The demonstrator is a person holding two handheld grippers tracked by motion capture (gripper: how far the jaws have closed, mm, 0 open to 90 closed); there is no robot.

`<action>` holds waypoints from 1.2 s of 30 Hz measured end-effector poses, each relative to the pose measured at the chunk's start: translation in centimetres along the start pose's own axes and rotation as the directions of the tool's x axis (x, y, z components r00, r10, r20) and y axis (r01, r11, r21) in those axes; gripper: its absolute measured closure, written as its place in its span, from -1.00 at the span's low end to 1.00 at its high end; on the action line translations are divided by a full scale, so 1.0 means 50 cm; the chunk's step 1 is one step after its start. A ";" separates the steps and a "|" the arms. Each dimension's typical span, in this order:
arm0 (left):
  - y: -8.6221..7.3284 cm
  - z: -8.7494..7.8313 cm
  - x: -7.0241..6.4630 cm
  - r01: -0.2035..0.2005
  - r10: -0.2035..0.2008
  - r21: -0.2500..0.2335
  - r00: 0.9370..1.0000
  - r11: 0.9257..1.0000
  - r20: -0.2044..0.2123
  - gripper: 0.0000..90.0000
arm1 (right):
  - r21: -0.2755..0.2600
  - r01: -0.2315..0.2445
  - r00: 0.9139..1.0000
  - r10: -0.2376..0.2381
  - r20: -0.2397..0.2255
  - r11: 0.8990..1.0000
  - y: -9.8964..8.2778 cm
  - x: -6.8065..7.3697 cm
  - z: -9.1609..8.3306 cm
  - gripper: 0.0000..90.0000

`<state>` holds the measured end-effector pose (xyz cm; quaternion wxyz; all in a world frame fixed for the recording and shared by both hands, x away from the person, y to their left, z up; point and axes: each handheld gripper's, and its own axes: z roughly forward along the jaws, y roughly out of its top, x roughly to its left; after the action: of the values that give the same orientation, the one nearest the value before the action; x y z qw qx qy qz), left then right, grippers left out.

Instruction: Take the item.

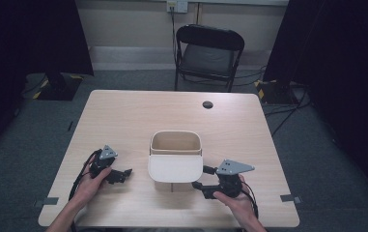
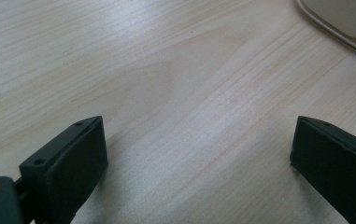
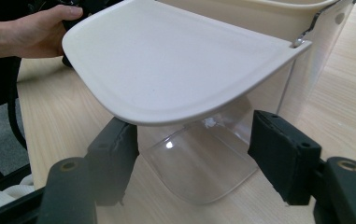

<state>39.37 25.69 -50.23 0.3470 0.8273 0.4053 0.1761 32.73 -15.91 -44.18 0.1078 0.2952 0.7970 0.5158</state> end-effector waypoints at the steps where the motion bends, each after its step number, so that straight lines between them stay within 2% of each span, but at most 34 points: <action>1: 0.000 0.000 0.000 -0.001 0.001 0.001 1.000 1.000 0.000 -0.93 | -0.001 -0.003 1.000 0.003 -0.001 1.000 0.000 0.001 0.000 -0.27; 12: 0.000 0.000 0.000 -0.003 0.003 -0.001 1.000 1.000 0.000 -0.93 | -0.033 -0.003 1.000 0.003 0.005 0.999 0.005 0.001 -0.006 -0.22; 36: 0.000 0.001 0.000 0.005 -0.005 -0.003 1.000 1.000 0.005 -0.93 | -0.047 -0.015 1.000 0.015 0.007 0.999 0.014 -0.001 -0.007 -0.24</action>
<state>39.39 25.66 -50.26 0.3496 0.8262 0.4061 0.1740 32.86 -15.99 -43.40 0.1137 0.3002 0.7820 0.5342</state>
